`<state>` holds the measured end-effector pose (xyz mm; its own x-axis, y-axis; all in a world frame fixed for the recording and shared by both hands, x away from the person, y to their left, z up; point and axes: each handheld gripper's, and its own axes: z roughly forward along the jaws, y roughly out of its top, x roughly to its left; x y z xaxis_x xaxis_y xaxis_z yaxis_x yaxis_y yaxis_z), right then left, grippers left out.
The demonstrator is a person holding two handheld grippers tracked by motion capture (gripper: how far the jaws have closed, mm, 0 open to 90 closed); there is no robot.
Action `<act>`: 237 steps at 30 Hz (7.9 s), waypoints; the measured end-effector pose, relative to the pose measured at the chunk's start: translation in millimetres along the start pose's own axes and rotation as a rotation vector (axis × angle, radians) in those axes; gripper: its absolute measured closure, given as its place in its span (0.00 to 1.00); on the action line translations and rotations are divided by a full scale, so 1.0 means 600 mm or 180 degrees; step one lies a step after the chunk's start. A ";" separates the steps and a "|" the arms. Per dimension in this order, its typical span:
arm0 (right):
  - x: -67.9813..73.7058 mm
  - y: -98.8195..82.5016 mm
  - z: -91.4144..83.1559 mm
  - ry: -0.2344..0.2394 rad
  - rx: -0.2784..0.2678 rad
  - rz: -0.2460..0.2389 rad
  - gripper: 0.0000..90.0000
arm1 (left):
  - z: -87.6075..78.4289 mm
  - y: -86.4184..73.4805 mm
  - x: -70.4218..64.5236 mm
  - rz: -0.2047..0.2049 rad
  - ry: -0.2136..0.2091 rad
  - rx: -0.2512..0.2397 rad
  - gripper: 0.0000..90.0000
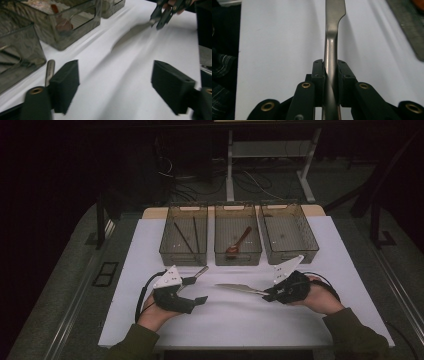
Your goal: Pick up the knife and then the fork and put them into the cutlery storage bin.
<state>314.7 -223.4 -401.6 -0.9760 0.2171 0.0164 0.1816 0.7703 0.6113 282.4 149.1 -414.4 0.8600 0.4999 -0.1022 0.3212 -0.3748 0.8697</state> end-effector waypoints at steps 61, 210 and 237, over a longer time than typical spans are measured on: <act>-0.250 -0.030 -0.134 -0.1378 -0.0154 0.1909 0.86 | 0.006 -0.038 -0.016 0.0003 0.0040 0.0203 0.00; 0.065 -0.142 -0.016 -0.1134 -0.1019 0.1519 0.16 | 0.024 -0.031 0.108 -0.0142 0.0454 0.0985 0.93; 0.064 -0.113 -0.028 -0.0692 -0.0634 0.1167 0.16 | 0.010 0.009 0.051 0.0193 -0.0045 0.0703 0.93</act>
<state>262.8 -277.6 -429.3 -0.8001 0.5903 0.1064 0.4622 0.4938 0.7365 312.5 157.6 -415.8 0.8854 0.4608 -0.0612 0.3464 -0.5663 0.7478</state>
